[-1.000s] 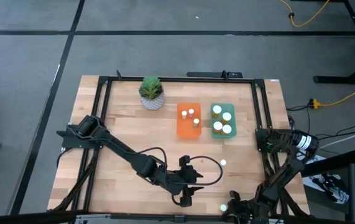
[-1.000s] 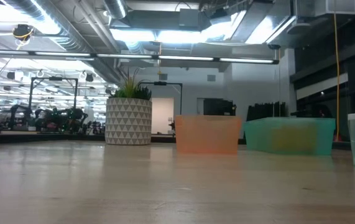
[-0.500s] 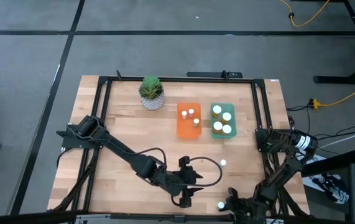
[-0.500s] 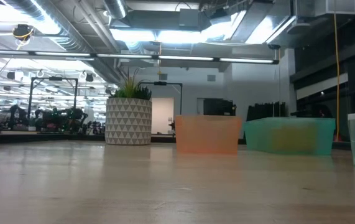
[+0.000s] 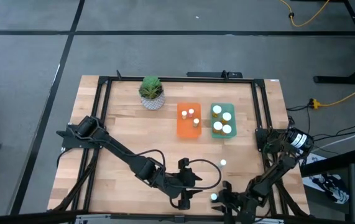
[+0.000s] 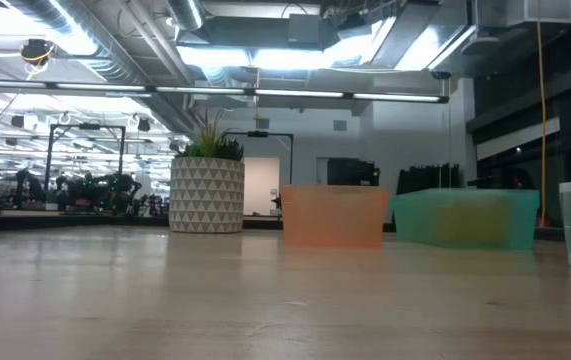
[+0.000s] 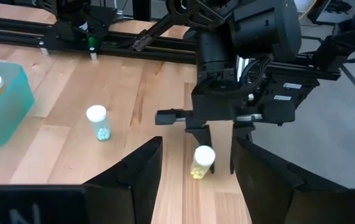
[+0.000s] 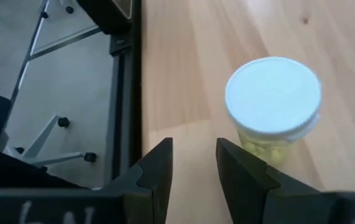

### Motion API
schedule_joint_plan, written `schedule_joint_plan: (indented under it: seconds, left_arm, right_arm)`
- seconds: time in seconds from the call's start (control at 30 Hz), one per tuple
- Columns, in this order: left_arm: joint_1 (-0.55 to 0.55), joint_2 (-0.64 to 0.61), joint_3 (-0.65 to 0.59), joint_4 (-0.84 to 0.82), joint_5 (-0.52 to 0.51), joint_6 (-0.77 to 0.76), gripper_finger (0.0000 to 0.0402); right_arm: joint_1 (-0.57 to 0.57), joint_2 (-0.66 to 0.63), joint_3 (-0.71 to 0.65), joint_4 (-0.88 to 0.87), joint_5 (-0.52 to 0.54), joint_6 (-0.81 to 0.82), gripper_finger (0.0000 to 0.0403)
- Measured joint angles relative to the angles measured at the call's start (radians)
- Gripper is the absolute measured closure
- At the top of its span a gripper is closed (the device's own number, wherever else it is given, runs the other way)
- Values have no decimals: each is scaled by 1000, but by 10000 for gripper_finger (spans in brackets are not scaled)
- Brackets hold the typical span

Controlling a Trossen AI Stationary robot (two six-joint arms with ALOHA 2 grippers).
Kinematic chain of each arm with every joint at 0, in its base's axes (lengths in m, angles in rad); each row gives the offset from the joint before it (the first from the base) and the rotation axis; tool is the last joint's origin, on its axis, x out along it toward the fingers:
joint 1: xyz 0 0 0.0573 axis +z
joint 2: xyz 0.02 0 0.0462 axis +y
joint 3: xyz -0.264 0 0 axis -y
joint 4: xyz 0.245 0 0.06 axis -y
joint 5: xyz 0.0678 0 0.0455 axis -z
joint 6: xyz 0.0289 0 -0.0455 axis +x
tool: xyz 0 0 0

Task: Pick and place medicine bottles into bin by pill shape (circle, oval)
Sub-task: Move the small yellow bottle to the center of the table

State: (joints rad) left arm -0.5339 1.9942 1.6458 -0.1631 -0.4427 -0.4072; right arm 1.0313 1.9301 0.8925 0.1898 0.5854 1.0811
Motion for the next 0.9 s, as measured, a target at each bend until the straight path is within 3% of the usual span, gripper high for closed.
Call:
schedule_joint_plan:
  seconds: [0.9]
  left_arm:
    - [-38, -2, 0, -11, 0, 0, 214]
  right_arm:
    - [-215, 0, 0, -2, -2, -121, 296]
